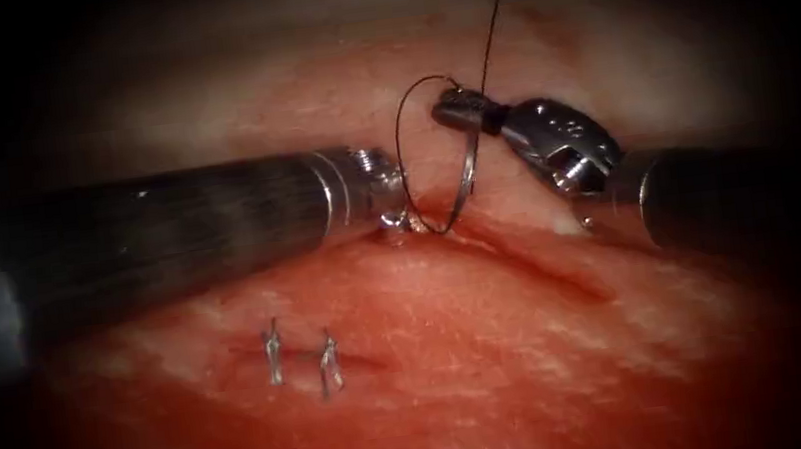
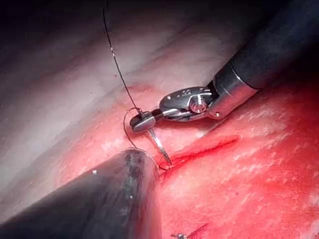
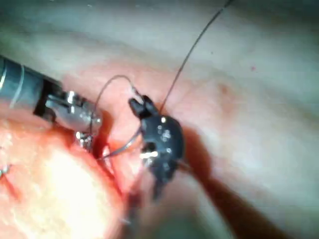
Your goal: Wound Closure
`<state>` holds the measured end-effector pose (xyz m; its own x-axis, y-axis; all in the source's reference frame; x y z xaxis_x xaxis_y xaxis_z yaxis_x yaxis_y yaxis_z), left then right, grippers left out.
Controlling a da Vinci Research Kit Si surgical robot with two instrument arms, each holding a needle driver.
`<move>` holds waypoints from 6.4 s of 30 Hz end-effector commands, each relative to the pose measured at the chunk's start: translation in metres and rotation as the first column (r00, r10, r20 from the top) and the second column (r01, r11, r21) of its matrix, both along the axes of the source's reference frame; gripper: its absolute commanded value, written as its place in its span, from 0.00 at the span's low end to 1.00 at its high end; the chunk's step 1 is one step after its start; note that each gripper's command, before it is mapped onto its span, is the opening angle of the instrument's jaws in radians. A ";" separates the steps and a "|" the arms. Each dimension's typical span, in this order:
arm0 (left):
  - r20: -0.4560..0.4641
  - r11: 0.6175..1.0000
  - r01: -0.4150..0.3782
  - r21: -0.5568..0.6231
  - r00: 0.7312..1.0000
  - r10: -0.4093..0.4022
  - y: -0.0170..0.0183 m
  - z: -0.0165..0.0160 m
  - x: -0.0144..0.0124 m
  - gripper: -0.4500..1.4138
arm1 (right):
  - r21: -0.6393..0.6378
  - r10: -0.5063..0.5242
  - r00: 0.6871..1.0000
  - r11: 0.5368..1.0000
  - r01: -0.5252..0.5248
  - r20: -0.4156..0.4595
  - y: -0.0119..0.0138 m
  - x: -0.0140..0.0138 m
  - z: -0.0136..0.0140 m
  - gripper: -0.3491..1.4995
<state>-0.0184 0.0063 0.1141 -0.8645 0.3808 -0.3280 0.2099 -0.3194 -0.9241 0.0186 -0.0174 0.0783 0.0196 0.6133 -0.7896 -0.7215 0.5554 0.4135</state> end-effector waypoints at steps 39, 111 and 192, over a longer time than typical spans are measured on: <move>0.009 1.000 0.021 -0.021 1.000 -0.020 -0.0005 0.0004 0.0005 0.00 | -0.031 -0.118 0.986 0.992 0.123 0.121 -0.0033 0.0017 -0.0005 0.00; -0.105 0.882 0.363 -0.300 0.907 -0.409 -0.0046 -0.0059 0.0008 0.15 | 0.092 0.105 0.987 0.989 -0.116 0.121 -0.0019 0.0029 -0.0012 0.00; 0.092 0.619 0.640 -0.456 0.725 -0.682 -0.0037 -0.0032 0.0051 0.21 | 0.169 0.196 0.975 0.963 -0.211 0.101 -0.0007 0.0036 -0.0021 0.00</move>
